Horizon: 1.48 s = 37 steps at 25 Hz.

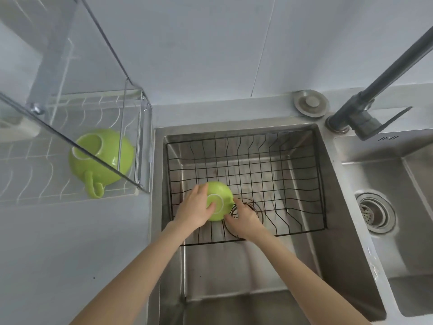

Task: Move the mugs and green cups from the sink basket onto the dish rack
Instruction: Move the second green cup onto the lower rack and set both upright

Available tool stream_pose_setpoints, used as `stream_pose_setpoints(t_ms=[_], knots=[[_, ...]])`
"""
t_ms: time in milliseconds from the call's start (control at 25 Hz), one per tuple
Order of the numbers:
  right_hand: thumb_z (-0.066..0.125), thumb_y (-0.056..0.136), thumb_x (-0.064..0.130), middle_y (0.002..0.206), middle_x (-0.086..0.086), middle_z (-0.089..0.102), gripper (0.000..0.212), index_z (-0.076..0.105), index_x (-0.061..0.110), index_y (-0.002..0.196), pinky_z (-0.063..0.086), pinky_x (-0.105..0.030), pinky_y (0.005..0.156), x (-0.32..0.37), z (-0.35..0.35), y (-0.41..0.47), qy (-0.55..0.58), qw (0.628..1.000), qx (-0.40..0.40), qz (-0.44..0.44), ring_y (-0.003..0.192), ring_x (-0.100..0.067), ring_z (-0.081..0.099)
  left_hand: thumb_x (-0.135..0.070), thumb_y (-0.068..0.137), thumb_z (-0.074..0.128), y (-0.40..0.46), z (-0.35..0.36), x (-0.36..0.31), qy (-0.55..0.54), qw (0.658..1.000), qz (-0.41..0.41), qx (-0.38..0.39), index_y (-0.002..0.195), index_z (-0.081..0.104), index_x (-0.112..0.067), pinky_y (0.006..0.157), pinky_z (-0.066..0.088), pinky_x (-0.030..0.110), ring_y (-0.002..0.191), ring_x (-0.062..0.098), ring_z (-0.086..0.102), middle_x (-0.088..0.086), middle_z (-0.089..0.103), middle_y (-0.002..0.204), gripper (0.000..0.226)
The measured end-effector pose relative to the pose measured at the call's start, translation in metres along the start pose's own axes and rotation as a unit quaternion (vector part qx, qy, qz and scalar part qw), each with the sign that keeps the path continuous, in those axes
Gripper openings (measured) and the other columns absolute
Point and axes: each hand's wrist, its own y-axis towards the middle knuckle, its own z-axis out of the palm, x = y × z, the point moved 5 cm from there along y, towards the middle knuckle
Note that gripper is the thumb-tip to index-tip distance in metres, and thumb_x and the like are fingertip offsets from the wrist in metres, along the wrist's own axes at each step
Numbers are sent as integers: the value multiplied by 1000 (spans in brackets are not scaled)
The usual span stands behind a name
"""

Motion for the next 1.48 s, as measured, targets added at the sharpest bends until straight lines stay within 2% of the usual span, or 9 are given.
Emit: stream_pose_setpoints(t_ms=[160,280,400,600,760,1040,1160,1280,1480], knots=[[51,87,29,117,-20,59,56,30,11,136,39,-31,89,-8,3,18,71,997,-2,39,113,-32,52,-34,88,49,21,6,0,7,1000,-3,15,140,18,-9,104,35,47,133,30,31,12,29,146,66],[51,88,35,122,-16,58,57,31,10,135,39,-32,91,-10,7,28,106,993,7,55,117,-32,50,-37,87,49,32,15,2,8,998,-12,54,141,16,-10,108,31,52,134,32,28,12,24,149,68],[52,86,43,124,-16,56,61,34,7,132,41,-35,94,-9,11,32,129,990,-3,61,118,-33,49,-37,87,50,36,18,2,4,998,-4,65,141,17,-11,110,29,50,134,32,29,11,24,149,68],[55,86,35,120,-13,60,56,37,10,132,39,-27,85,-10,10,29,166,983,-38,72,115,-30,52,-31,88,50,36,15,1,-9,999,14,41,140,22,-9,110,29,42,132,30,34,12,30,147,63],[57,85,34,120,-9,62,56,38,15,134,39,-26,87,-8,-2,21,171,981,-72,53,113,-28,54,-31,88,51,34,5,-3,-34,999,20,15,139,27,-10,106,31,38,130,28,37,10,35,145,60],[60,82,37,117,-8,62,57,41,22,133,40,-28,90,4,-36,-19,177,977,-123,-1,112,-26,54,-31,86,55,0,-22,-16,-173,982,37,-62,135,36,-15,93,34,24,121,23,44,9,42,136,55],[59,83,38,121,-13,56,61,36,22,137,42,-37,100,13,-44,-42,172,977,-123,-15,114,-27,51,-30,86,56,-28,-31,-16,-229,970,37,-69,134,38,-16,99,37,28,118,23,47,11,43,134,53],[57,83,40,123,-12,53,60,36,24,137,43,-33,97,25,-47,-67,173,977,-122,-34,112,-24,52,-31,86,56,-60,-40,-12,-260,961,42,-90,133,39,-19,96,38,27,111,19,47,10,43,132,52],[55,84,39,125,-11,54,55,40,26,135,41,-36,100,47,-41,-112,164,973,-143,-80,114,-24,50,-31,84,58,-111,-59,1,-299,946,71,-101,133,39,-23,92,44,30,108,19,50,8,41,133,53]])
